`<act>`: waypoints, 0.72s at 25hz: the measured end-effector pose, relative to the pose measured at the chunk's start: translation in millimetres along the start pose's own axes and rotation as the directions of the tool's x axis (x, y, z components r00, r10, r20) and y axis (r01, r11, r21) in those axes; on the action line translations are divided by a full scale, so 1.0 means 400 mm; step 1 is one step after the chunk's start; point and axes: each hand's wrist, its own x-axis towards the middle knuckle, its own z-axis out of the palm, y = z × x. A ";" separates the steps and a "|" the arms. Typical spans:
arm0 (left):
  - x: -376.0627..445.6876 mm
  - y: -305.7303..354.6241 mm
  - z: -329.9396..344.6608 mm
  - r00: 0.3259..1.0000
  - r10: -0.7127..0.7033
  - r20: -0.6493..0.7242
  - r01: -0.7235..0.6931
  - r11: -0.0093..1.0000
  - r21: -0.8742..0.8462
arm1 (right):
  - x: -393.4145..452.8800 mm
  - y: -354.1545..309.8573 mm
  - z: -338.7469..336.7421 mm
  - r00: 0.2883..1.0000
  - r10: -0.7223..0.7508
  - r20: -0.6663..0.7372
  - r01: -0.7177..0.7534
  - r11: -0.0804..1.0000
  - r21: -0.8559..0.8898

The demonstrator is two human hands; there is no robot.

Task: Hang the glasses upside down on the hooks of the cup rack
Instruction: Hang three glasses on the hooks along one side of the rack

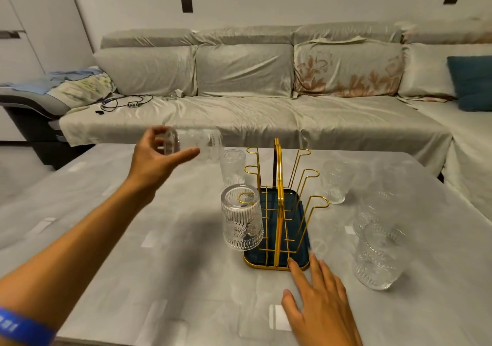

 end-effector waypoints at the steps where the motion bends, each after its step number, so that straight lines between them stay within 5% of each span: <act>1: 0.017 0.042 0.006 0.999 0.024 0.042 -0.023 1.000 -0.011 | 0.002 -0.001 -0.001 1.000 0.000 0.012 0.000 1.000 -0.003; 8: 0.057 0.182 0.157 0.922 0.147 0.358 -0.239 0.944 0.229 | 0.019 0.001 -0.004 0.997 0.009 0.077 -0.004 0.998 -0.061; 18: 0.018 0.097 0.264 0.877 0.005 0.481 -0.197 0.916 0.349 | 0.022 0.001 -0.009 0.996 -0.030 0.085 0.037 0.996 -0.083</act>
